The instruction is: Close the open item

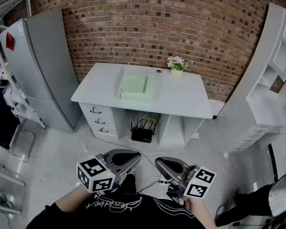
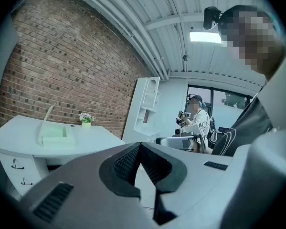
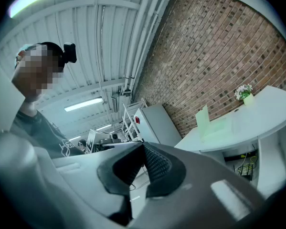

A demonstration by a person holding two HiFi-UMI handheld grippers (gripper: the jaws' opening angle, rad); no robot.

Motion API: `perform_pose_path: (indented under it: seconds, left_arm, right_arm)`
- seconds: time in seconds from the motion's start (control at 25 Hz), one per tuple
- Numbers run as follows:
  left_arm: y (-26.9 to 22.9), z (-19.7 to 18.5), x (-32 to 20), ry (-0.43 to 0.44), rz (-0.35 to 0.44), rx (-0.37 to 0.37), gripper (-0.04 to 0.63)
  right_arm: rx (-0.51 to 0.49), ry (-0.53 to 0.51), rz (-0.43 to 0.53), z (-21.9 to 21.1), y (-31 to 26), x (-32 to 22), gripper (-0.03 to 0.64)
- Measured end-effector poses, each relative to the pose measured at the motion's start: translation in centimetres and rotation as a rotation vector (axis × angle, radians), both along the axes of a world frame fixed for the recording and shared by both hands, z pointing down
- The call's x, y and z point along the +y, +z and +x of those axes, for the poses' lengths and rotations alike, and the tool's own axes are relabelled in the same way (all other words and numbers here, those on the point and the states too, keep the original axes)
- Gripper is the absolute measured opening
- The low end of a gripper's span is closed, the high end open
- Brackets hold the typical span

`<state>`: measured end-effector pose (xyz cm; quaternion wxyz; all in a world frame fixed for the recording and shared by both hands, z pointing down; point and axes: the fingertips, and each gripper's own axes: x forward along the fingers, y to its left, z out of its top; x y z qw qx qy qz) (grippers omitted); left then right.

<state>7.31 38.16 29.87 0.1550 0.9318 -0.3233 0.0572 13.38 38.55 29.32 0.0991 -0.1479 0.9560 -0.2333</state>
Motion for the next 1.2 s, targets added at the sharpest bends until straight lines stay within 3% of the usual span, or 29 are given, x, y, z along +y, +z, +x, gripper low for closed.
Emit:
perform_pose_path:
  seconds: [0.48, 0.76, 0.92, 1.2]
  left_arm:
    - [1.3, -5.6, -6.4, -0.053, -0.06, 0.056, 0.003]
    - [1.9, -8.7, -13.5, -0.056, -0.08, 0.071, 0.003]
    - [2.6, -10.1, -17.9, -0.054, -0.115, 0.076, 0.003]
    - [3.7, -11.9, -24.1, -0.037, -0.155, 0.081, 0.003]
  right_arm:
    - [0.036, 0.017, -0.056, -4.0, 1.2, -6.9, 0.004]
    - [0.066, 0.001, -0.085, -7.3, 1.8, -13.4, 0.005]
    - [0.131, 0.012, -0.079, -8.6, 2.7, -17.8, 0.004]
    - [0.14, 0.026, -0.128, -10.2, 3.5, -23.8, 0.005]
